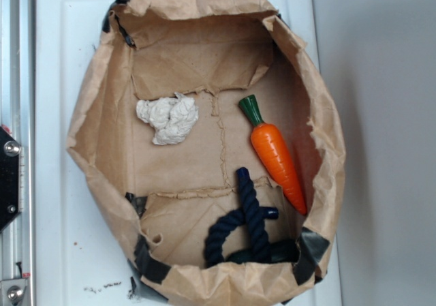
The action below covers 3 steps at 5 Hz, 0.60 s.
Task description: Grab the white paper.
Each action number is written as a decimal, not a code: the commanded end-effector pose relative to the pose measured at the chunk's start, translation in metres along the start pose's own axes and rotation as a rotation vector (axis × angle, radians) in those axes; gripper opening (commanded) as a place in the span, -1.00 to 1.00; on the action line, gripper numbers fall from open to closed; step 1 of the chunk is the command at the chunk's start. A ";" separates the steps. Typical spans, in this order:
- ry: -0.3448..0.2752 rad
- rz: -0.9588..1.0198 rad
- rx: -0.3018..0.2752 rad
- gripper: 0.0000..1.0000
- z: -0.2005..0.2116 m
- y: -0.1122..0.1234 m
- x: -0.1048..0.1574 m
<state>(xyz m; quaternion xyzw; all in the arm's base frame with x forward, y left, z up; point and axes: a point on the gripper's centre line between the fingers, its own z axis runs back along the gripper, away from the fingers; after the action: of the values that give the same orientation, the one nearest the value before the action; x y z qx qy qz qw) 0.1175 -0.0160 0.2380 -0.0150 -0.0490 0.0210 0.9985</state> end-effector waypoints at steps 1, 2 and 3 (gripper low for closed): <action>0.000 0.000 0.000 1.00 0.000 0.000 0.000; -0.046 0.048 0.005 1.00 -0.016 -0.006 0.044; -0.064 0.030 -0.003 1.00 -0.038 -0.002 0.072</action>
<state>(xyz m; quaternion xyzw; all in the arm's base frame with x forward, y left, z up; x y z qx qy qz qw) 0.1898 -0.0181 0.2003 -0.0162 -0.0660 0.0356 0.9971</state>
